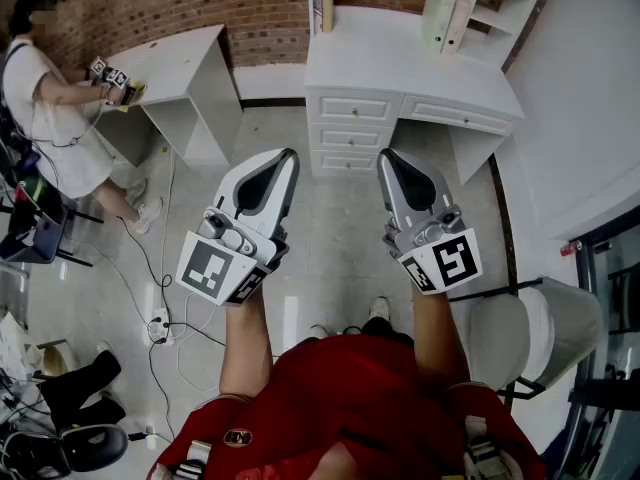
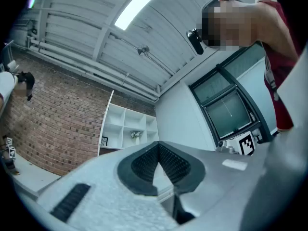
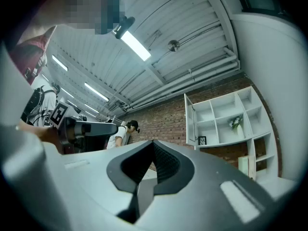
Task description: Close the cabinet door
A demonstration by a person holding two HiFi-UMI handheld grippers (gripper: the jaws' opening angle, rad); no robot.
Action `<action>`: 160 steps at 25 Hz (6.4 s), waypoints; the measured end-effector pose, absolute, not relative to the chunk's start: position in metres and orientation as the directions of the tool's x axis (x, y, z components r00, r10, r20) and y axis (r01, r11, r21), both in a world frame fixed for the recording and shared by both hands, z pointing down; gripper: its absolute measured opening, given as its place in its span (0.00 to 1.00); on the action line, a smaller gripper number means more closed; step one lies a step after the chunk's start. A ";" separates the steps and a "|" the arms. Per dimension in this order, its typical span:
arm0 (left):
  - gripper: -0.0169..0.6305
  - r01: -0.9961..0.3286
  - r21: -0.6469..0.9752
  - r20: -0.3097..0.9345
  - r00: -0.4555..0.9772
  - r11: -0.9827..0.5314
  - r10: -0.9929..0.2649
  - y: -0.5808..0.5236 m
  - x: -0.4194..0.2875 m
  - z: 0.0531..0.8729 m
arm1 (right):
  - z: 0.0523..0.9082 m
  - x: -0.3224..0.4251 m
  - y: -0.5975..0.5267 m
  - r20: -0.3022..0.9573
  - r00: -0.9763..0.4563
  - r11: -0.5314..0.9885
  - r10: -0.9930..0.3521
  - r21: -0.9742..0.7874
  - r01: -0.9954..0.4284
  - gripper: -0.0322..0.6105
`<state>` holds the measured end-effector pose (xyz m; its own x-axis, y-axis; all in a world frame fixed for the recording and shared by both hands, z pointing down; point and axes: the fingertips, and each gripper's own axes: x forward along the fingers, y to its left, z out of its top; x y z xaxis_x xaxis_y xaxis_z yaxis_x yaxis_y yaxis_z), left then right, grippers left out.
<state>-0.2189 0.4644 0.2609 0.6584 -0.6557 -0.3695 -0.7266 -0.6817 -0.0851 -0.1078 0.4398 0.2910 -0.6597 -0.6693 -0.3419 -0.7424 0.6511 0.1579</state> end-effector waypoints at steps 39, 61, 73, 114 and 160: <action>0.03 -0.758 -0.050 -0.322 0.629 -0.650 -0.708 0.322 -0.258 0.268 | 0.286 -0.123 0.303 -0.357 -0.656 0.664 -0.666 0.119 -0.738 0.07; 0.03 -0.828 -0.094 -0.296 0.553 -0.552 -0.779 0.033 -0.221 0.217 | 0.260 -0.053 0.053 -0.378 -0.697 0.703 -0.609 0.150 -0.695 0.07; 0.16 -0.843 -0.074 -0.314 0.526 -0.532 -0.790 -0.087 -0.251 0.200 | 0.262 -0.058 -0.031 -0.339 -0.687 0.676 -0.642 0.173 -0.717 0.07; 0.30 -0.790 -0.122 -0.389 0.595 -0.601 -0.703 -0.255 -0.203 0.167 | 0.269 -0.021 -0.251 -0.343 -0.686 0.673 -0.642 0.176 -0.718 0.07; 0.27 -0.883 -0.184 -0.319 0.470 -0.433 -0.823 -0.419 -0.014 0.161 | 0.273 0.164 -0.346 -0.336 -0.613 0.610 -0.715 0.127 -0.782 0.07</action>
<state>-0.0145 -0.4188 0.1610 0.4699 -0.8229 -0.3194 -0.8826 -0.4326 -0.1839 0.1638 -0.3465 0.2727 -0.6131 -0.7151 -0.3359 -0.7818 0.6105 0.1273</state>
